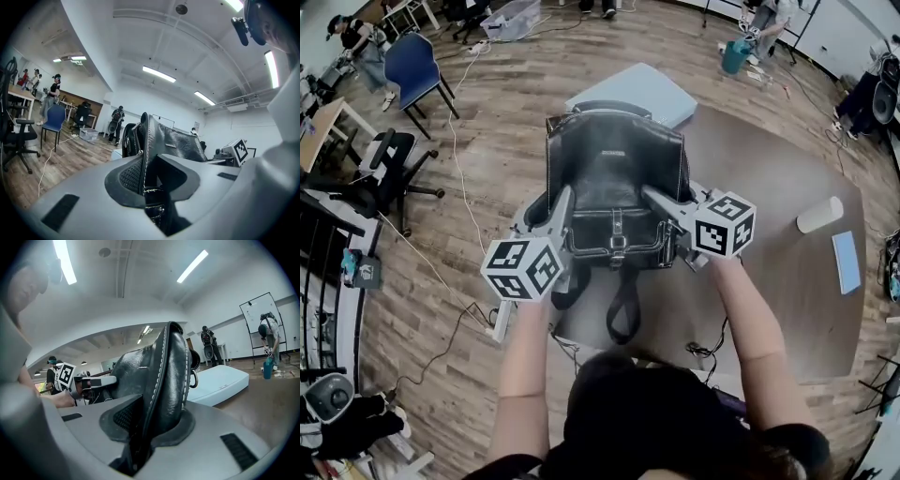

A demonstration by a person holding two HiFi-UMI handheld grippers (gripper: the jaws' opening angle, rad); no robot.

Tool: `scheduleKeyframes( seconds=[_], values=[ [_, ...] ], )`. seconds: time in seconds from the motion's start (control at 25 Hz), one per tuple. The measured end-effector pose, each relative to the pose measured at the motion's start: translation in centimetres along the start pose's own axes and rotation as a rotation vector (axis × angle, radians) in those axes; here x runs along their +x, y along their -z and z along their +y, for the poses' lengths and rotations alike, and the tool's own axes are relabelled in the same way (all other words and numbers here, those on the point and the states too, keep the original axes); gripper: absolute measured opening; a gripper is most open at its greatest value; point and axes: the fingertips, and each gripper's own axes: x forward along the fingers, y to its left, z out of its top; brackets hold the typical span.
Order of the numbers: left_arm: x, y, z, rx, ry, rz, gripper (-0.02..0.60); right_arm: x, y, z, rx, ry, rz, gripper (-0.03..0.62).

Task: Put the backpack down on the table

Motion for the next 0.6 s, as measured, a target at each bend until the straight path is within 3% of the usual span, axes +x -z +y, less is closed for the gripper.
scheduleKeyframes(
  seconds=[0.6],
  values=[
    [3.9, 3.9, 2.1, -0.02, 0.036, 0.088, 0.097, 1.1, 3.6, -3.7, 0.162, 0.014, 0.028, 0.121]
  ],
)
